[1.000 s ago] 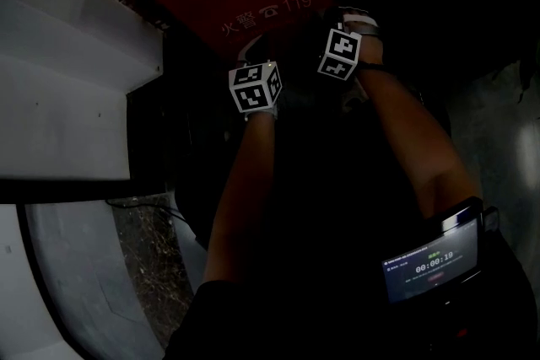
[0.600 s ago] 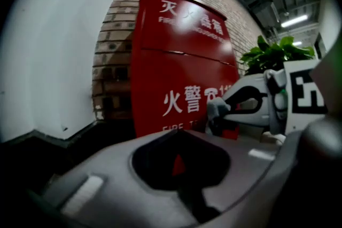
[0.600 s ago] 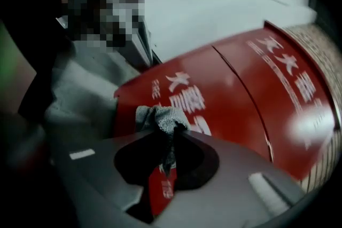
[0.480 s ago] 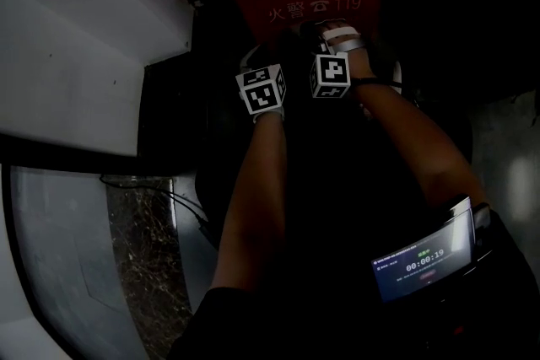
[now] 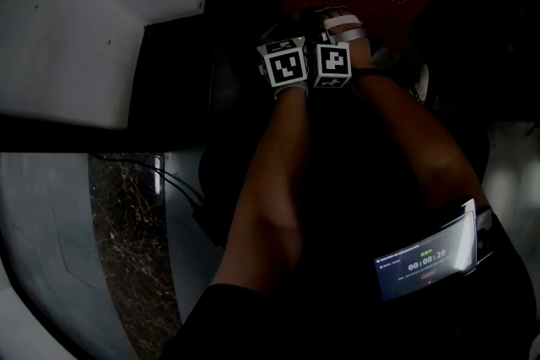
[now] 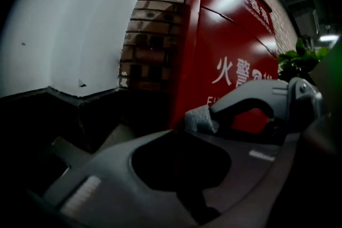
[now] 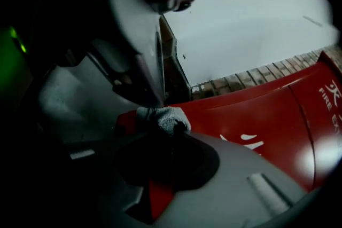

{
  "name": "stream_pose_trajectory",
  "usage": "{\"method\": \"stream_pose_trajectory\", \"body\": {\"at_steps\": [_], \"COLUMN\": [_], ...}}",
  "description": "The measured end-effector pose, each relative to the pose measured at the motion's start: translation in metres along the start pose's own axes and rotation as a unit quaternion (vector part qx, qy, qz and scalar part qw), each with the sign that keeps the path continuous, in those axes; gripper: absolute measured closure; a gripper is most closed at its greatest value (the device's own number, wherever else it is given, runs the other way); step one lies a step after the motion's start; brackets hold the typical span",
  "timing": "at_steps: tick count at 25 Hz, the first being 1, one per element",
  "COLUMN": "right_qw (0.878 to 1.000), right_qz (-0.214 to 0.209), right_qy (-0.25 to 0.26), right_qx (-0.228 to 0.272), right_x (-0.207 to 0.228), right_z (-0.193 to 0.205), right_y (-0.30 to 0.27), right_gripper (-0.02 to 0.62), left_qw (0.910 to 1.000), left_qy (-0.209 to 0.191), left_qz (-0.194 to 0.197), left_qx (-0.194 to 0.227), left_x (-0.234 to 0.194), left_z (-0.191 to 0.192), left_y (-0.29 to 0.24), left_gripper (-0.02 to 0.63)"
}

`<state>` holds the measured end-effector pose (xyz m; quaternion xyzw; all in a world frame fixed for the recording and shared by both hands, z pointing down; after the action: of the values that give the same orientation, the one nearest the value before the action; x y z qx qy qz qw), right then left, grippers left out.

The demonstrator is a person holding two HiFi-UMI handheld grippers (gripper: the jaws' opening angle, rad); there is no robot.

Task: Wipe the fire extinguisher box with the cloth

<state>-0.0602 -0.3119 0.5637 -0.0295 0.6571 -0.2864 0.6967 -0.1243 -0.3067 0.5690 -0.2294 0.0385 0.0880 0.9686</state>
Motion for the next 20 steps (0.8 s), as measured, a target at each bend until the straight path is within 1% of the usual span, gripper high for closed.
{"method": "stream_pose_trajectory", "body": {"at_steps": [1,3,6,9,11,13,16,18,20], "right_qw": [1.0,1.0,1.0,0.999,0.999,0.997,0.993,0.989,0.986], "right_qz": [0.002,0.005,0.006,0.003,0.0,-0.004,-0.011,-0.016,-0.018], "right_qy": [0.003,0.004,-0.006,-0.008,-0.013,-0.026,-0.052,-0.069,-0.077], "right_qx": [0.0,-0.004,-0.014,-0.034,-0.052,-0.073,-0.109,-0.133,-0.15], "right_x": [-0.001,0.001,0.004,0.005,0.004,0.003,0.0,0.0,0.003], "right_z": [0.001,0.004,0.015,0.04,0.06,0.082,0.122,0.145,0.163], "right_y": [0.0,0.001,0.009,0.021,0.028,0.037,0.053,0.063,0.072], "right_gripper": [0.552,0.552,0.552,0.552,0.552,0.552,0.552,0.552,0.552], "left_qw": [1.0,0.9999,0.9992,0.9981,0.9967,0.9935,0.9859,0.9819,0.9794], "left_qy": [0.002,-0.008,-0.023,-0.044,-0.062,-0.093,-0.145,-0.164,-0.17], "left_qz": [0.002,0.01,0.031,0.044,0.052,0.063,0.079,0.092,0.106], "left_qx": [0.001,0.005,0.01,-0.001,0.008,0.018,0.028,0.027,0.021], "left_x": [0.001,0.005,0.015,0.03,0.043,0.06,0.092,0.116,0.142], "left_z": [-0.001,-0.003,-0.005,-0.008,-0.017,-0.025,-0.032,-0.032,-0.031], "left_y": [-0.001,-0.002,0.001,0.005,0.006,0.006,0.001,-0.003,-0.007], "left_gripper": [0.604,0.604,0.604,0.603,0.604,0.604,0.604,0.604,0.604]}}
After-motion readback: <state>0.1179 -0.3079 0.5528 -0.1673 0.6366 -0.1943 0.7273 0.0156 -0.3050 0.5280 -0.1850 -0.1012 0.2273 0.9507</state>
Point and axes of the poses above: the fingertips, and each gripper's own axes: y backward along the fingers, x to its right, z out of its underside, the point moved 6 cm from there along y, backward along the fingers, and after that the axes turned 2 degrees about -x, right-handed, at the moved point
